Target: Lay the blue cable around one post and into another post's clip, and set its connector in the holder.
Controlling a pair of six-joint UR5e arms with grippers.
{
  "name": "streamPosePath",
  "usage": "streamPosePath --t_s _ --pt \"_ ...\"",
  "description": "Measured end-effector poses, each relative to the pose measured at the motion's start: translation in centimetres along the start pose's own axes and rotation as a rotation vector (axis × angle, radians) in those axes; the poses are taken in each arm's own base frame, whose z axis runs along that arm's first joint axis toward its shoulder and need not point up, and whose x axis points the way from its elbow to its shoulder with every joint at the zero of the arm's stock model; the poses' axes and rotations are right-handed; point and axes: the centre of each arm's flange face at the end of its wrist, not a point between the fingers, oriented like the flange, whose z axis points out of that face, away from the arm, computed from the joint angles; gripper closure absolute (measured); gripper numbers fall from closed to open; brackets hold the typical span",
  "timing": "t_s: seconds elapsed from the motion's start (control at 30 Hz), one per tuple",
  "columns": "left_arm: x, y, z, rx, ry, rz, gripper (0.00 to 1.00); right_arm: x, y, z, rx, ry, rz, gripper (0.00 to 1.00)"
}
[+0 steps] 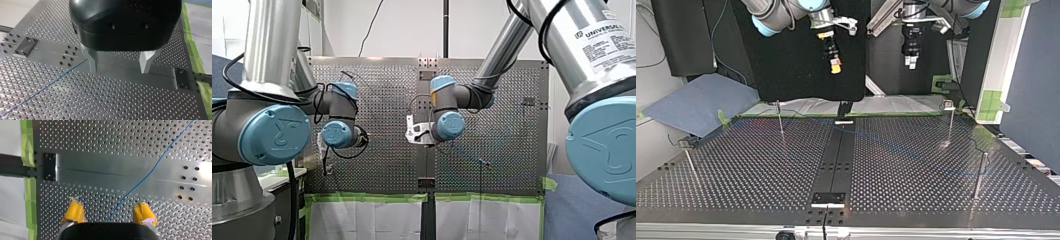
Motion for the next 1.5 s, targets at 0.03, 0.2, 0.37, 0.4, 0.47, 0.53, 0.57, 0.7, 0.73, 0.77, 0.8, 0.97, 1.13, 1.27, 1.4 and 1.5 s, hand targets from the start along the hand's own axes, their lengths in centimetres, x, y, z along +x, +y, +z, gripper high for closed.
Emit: streamPosePath --t_s 0.03,0.2,0.37,0.4,0.47,0.53,0.57,0.7,0.73,0.77,0.8,0.97,1.13,1.27,1.4,1.5 --pt "0.01 0.07 -0.01 -0.005 0.001 0.002 0.17 0.00 0.12 0.04 -0.002 -0.001 -0.001 0.00" --pt "0.02 0.17 -0.02 -0.013 0.002 0.006 0.17 -0.05 0.43 0.11 -0.008 -0.007 -0.006 0.00" --pt "0.00 0.05 0.02 -0.001 0.002 0.005 0.17 -0.09 0.48 0.07 -0.008 -0.011 -0.008 0.00" --pt "0.00 0.01 0.04 0.001 0.001 0.004 0.17 -0.10 0.48 0.07 -0.008 -0.011 -0.008 0.00" --pt "-0.02 -0.01 0.05 0.003 0.000 0.003 0.17 -0.12 0.48 0.06 -0.008 -0.011 -0.007 0.00" --pt "-0.03 -0.03 0.06 0.005 -0.001 0.003 0.17 -0.13 0.47 0.06 -0.007 -0.011 -0.005 0.00" --pt "-0.03 -0.05 0.06 0.006 -0.002 0.003 0.17 -0.13 0.46 0.06 -0.007 -0.011 -0.004 0.00" --pt "-0.08 -0.22 0.16 0.022 -0.007 0.000 0.17 -0.21 0.41 -0.02 -0.003 -0.017 -0.007 0.00" --pt "-0.10 -0.24 0.18 0.024 -0.009 0.000 0.17 -0.23 0.40 -0.04 -0.003 -0.018 -0.008 0.00" --pt "-0.11 -0.26 0.20 0.025 -0.010 -0.001 0.17 -0.25 0.40 -0.06 -0.003 -0.019 -0.009 0.00" --pt "-0.12 -0.28 0.21 0.027 -0.011 -0.001 0.17 -0.26 0.39 -0.07 -0.003 -0.020 -0.010 0.00" --pt "-0.14 -0.30 0.23 0.029 -0.012 -0.002 0.17 -0.28 0.38 -0.09 -0.002 -0.021 -0.011 0.00" --pt "-0.15 -0.31 0.23 0.029 -0.013 -0.002 0.17 -0.29 0.37 -0.10 -0.002 -0.022 -0.011 0.00" --pt "-0.14 -0.30 0.23 0.029 -0.013 -0.002 0.17 -0.28 0.37 -0.09 -0.002 -0.022 -0.011 0.00" --pt "-0.14 -0.30 0.23 0.029 -0.013 -0.002 0.17 -0.29 0.37 -0.09 -0.002 -0.022 -0.011 0.00" --pt "-0.14 -0.31 0.23 0.029 -0.013 -0.002 0.17 -0.29 0.37 -0.10 -0.002 -0.022 -0.011 0.00"
